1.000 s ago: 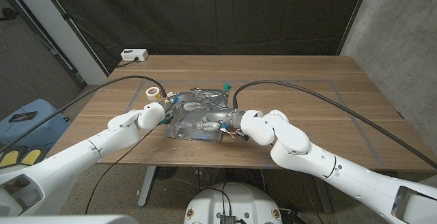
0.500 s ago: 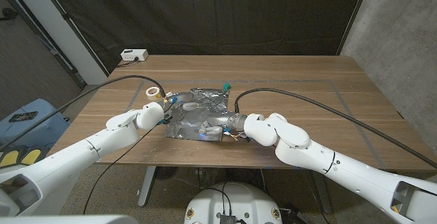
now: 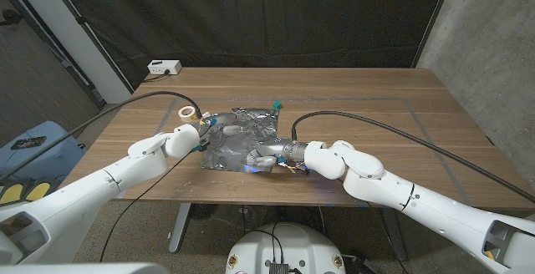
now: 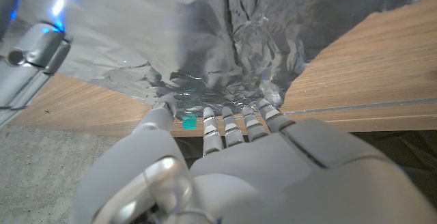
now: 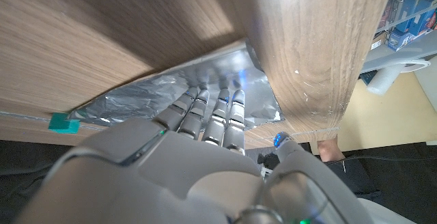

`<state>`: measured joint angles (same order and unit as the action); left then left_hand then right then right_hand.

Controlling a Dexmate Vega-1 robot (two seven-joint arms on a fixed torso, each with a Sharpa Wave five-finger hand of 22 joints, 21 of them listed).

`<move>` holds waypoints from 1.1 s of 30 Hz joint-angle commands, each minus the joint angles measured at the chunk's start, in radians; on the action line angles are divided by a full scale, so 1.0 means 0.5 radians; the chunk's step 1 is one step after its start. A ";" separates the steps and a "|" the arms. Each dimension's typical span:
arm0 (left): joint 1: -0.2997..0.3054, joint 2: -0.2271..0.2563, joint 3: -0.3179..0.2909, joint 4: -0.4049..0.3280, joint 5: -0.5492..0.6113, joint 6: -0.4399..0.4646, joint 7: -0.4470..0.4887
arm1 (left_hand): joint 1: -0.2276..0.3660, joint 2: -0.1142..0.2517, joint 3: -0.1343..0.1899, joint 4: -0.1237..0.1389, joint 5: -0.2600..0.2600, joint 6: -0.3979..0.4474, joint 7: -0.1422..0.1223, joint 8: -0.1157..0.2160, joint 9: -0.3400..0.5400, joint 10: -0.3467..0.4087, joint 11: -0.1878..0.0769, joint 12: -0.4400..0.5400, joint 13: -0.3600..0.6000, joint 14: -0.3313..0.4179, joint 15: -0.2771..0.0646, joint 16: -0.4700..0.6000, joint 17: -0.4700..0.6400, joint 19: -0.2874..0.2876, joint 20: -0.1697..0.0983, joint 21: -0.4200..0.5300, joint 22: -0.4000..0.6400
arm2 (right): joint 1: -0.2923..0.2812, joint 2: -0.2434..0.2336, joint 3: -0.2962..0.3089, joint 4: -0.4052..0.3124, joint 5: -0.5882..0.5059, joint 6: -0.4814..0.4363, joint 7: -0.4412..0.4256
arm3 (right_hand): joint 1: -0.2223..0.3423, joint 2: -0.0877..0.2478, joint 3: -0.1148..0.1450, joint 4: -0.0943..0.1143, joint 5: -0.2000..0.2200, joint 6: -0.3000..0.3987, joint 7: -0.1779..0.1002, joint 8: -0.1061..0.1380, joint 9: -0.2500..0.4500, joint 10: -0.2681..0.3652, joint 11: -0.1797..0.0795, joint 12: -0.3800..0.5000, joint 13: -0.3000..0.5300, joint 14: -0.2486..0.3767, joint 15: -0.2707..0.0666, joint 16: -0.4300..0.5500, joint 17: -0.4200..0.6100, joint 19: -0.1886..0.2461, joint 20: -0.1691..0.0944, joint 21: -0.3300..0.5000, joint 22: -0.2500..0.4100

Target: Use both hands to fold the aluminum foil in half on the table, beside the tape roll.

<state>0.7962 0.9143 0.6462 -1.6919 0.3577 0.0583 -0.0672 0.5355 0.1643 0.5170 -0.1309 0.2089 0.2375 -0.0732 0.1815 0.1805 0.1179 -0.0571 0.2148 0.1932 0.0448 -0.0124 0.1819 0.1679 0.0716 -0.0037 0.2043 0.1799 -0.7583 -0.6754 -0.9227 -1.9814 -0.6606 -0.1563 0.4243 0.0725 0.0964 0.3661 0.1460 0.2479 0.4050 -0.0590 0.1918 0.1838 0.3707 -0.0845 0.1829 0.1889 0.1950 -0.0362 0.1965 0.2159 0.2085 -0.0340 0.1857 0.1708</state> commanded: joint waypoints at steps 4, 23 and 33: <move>0.022 0.018 -0.022 -0.016 -0.006 -0.026 0.015 | -0.004 -0.012 0.002 -0.010 0.015 0.015 0.009 0.009 0.001 0.007 0.008 -0.005 0.007 0.019 -0.003 -0.005 0.004 0.011 0.003 0.003 0.002 | -0.010 -0.036 0.051 -0.125 -0.006 0.001 0.010 | -0.005 0.089 0.018 -0.007 0.010 0.004 -0.018 -0.001 0.004 0.003 -0.006 0.003 0.002 0.017 -0.050 0.017 -0.002 0.026 -0.109 0.024 0.001; 0.072 0.044 -0.064 -0.053 -0.029 -0.003 0.037 | -0.005 -0.011 0.003 -0.013 0.016 0.016 0.008 0.008 0.001 0.009 0.010 -0.005 0.007 0.018 -0.005 -0.005 0.004 0.009 0.004 0.001 0.002 | 0.021 -0.029 0.108 -0.222 0.021 0.028 0.038 | 0.010 0.073 0.030 -0.026 0.011 0.015 -0.022 0.008 0.004 0.025 0.007 0.016 0.002 0.052 -0.040 0.028 -0.011 0.053 -0.096 0.031 0.000; 0.048 0.042 -0.064 -0.007 -0.040 -0.050 0.033 | -0.005 -0.010 0.001 -0.014 0.015 0.015 0.006 0.007 0.001 0.005 0.009 -0.006 0.007 0.016 -0.003 -0.006 0.004 0.009 0.005 0.001 0.002 | 0.012 -0.064 0.189 -0.379 0.002 0.098 0.002 | 0.022 0.063 0.038 -0.039 0.012 0.027 -0.026 0.014 0.005 0.043 0.006 0.023 0.003 0.069 -0.051 0.031 -0.016 0.070 -0.098 0.034 0.001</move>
